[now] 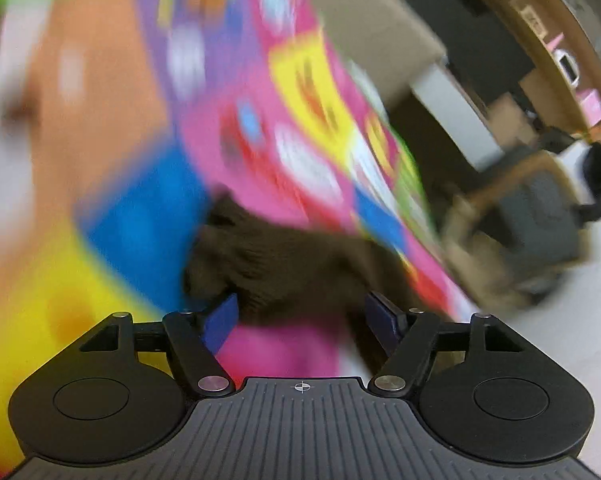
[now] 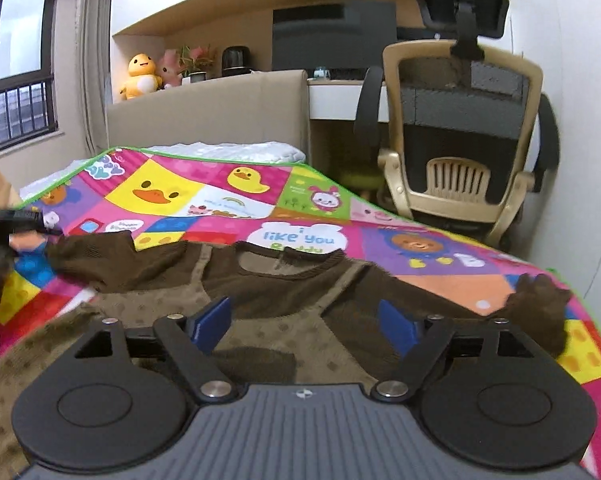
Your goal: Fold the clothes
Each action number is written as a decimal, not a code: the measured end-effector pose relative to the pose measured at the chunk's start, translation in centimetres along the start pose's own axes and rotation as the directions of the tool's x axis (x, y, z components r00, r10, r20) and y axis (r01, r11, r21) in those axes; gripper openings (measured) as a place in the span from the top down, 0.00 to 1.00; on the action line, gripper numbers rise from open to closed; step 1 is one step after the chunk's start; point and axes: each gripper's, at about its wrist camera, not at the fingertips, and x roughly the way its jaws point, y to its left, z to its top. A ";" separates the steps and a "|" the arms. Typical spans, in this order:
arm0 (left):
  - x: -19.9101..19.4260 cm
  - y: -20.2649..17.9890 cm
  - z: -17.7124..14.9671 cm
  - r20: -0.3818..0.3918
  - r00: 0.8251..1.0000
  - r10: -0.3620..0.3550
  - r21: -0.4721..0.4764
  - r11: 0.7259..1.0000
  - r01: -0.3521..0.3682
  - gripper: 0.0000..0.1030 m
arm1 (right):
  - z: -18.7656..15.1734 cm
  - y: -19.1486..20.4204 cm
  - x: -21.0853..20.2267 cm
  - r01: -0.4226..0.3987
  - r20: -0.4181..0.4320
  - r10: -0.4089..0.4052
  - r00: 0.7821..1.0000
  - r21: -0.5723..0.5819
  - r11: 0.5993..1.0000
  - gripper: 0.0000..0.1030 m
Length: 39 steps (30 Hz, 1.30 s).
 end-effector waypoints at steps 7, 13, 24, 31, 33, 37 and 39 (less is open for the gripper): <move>-3.6 -1.2 1.3 0.037 0.999 -0.006 0.059 0.998 0.004 0.12 | -2.3 -4.9 -3.1 0.174 -0.043 -0.171 0.984 0.094 0.980 0.19; -7.5 -5.9 -6.9 -0.243 0.961 -0.134 0.389 0.894 0.223 0.09 | -5.5 -1.7 -7.9 0.177 -0.096 -0.198 0.975 -0.192 0.965 0.18; -16.3 -10.7 -19.9 -0.333 0.928 -0.169 0.801 0.469 0.373 0.05 | -11.3 6.0 -15.3 -0.080 -0.172 0.031 0.985 -0.288 0.954 0.13; -19.9 -9.7 -24.1 -0.373 0.916 -0.151 0.837 0.371 0.402 0.05 | -12.4 11.5 -12.1 -0.201 -0.241 0.109 0.964 -0.396 0.896 0.05; -20.3 -9.5 -24.6 -0.369 0.919 -0.139 0.845 0.363 0.394 0.05 | -12.3 12.3 -10.8 -0.194 -0.250 0.093 0.964 -0.419 0.887 0.05; -19.9 -9.3 -25.5 -0.351 0.931 -0.099 0.860 0.358 0.362 0.04 | -10.0 11.9 -10.7 0.032 -0.047 -0.054 0.997 -0.370 0.929 0.09; -19.4 -9.2 -25.9 -0.329 0.941 -0.074 0.876 0.349 0.333 0.04 | -8.8 11.1 -11.7 0.083 0.040 -0.074 0.996 -0.312 0.947 0.09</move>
